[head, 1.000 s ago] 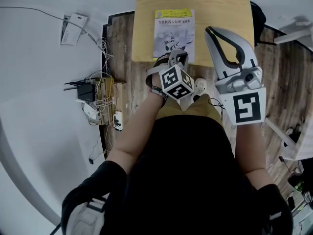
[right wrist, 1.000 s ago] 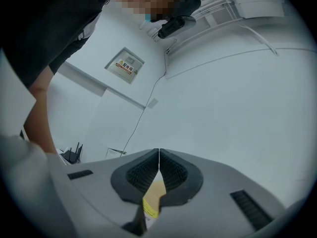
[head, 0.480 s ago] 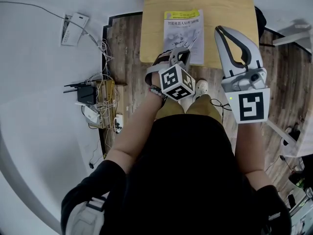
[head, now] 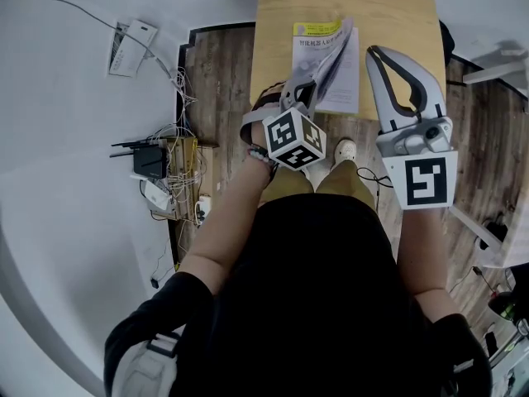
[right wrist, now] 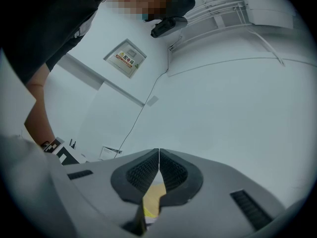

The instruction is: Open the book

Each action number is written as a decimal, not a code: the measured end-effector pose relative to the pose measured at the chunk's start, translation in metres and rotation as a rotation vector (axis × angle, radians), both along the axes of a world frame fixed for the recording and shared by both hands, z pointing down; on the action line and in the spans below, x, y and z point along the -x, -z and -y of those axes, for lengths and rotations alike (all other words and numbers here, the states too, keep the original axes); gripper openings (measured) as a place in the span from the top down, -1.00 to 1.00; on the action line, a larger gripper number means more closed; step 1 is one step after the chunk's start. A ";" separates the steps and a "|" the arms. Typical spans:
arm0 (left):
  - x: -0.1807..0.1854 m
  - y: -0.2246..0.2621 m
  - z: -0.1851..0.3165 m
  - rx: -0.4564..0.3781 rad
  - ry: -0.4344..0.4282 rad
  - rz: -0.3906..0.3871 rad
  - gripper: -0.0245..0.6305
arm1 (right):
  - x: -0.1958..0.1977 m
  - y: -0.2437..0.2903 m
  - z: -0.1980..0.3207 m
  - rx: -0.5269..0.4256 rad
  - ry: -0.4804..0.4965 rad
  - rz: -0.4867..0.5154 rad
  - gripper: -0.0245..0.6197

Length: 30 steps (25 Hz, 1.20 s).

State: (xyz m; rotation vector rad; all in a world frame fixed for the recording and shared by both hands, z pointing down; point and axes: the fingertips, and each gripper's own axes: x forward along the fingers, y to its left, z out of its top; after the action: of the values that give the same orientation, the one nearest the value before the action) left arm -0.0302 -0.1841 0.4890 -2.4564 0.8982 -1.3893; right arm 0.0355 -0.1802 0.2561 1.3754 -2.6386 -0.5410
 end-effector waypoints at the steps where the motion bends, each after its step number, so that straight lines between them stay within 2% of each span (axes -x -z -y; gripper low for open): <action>1: 0.005 0.001 0.001 -0.003 0.005 0.003 0.88 | 0.004 0.000 0.001 -0.002 0.003 0.000 0.83; 20: 0.098 -0.003 0.011 -0.013 0.125 0.036 0.88 | 0.063 0.003 0.006 -0.009 0.057 -0.007 0.83; 30: 0.128 -0.021 0.009 0.022 0.193 0.060 0.88 | 0.069 -0.003 0.005 0.004 0.079 -0.014 0.83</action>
State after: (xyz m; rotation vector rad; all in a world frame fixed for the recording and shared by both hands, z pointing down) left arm -0.1587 -0.1934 0.5102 -2.3825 1.1381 -1.5326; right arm -0.0336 -0.1855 0.2591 1.2665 -2.6910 -0.5514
